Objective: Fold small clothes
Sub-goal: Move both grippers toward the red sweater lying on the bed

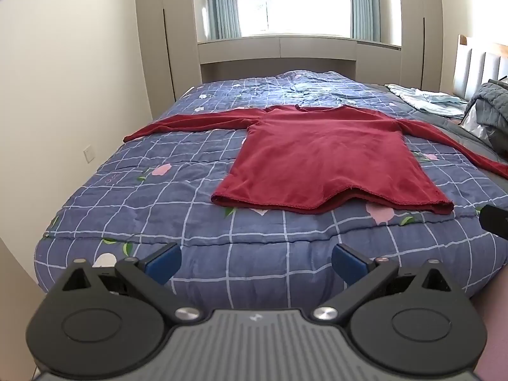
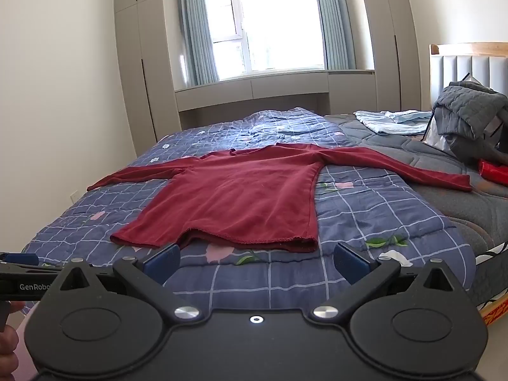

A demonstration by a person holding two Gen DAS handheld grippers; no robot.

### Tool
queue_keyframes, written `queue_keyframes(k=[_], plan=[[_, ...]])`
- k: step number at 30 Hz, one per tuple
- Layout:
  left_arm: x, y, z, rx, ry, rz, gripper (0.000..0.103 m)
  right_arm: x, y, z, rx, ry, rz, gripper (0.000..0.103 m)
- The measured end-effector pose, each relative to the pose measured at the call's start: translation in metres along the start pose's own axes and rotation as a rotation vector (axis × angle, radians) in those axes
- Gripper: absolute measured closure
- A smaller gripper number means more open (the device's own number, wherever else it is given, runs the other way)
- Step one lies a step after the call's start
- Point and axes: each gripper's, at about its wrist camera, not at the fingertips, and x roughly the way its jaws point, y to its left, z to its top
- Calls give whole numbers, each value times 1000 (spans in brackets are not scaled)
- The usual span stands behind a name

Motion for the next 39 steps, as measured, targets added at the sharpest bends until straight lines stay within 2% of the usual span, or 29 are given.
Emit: queue_keyframes(k=[39], plan=[[0,4,-1,-26,-1,1,0,-1,0,0,1,1,2,0]])
